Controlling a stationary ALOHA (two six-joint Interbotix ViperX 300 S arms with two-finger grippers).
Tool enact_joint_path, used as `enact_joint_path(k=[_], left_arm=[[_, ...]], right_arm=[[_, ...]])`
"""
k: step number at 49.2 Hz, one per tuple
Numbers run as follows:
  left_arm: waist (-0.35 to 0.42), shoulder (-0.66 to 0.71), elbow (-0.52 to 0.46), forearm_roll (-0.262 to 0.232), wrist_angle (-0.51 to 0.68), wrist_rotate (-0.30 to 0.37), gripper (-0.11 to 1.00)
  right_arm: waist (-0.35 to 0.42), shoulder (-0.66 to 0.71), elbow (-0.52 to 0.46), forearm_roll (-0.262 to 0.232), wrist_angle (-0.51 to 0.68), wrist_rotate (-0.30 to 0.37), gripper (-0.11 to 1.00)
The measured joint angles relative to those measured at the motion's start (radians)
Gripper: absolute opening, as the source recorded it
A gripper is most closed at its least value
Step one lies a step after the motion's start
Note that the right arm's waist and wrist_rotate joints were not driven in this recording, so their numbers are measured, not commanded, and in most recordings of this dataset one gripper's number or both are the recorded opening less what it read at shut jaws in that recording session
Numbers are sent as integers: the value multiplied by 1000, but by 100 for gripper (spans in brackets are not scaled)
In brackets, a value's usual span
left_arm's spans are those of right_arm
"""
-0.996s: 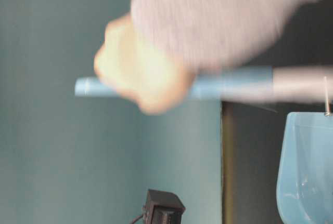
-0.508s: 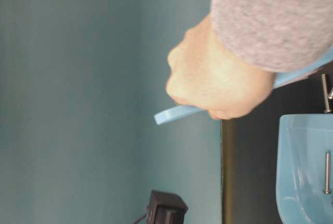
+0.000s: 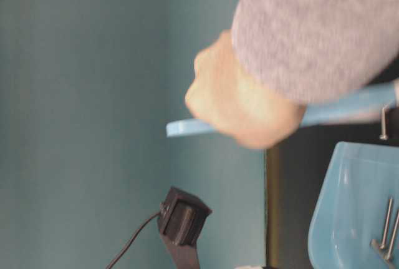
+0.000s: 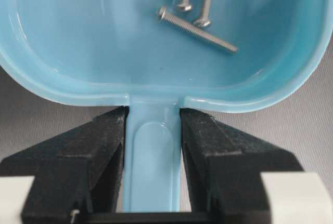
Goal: Hold the dustpan with the left arm, while a human hand uses a hand brush to gather screws into the dustpan.
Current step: 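Hold the dustpan steady with the left gripper while screws are brushed in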
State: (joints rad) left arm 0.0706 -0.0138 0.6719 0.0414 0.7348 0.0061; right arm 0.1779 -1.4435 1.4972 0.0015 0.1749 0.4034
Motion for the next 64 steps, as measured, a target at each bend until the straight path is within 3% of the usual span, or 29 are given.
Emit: enact_joint_path(k=[9,19,41,50,64], left_arm=[[-2,48,3,0,-20,0,30],[3,60,55,2,-129,-14,30],[3,57,74,0,-181,-31,30],[3,64,38,2,-78,-29,30],[-2,57,2,0,89,32,30]], right_arm=[[0,0,0,0,0,0,0],[0,-2,0,0,0,0,0],[0,-3,0,0,0,2,0],[0,-3,0,0,0,0,0],[0,-3,0,0,0,2,0]])
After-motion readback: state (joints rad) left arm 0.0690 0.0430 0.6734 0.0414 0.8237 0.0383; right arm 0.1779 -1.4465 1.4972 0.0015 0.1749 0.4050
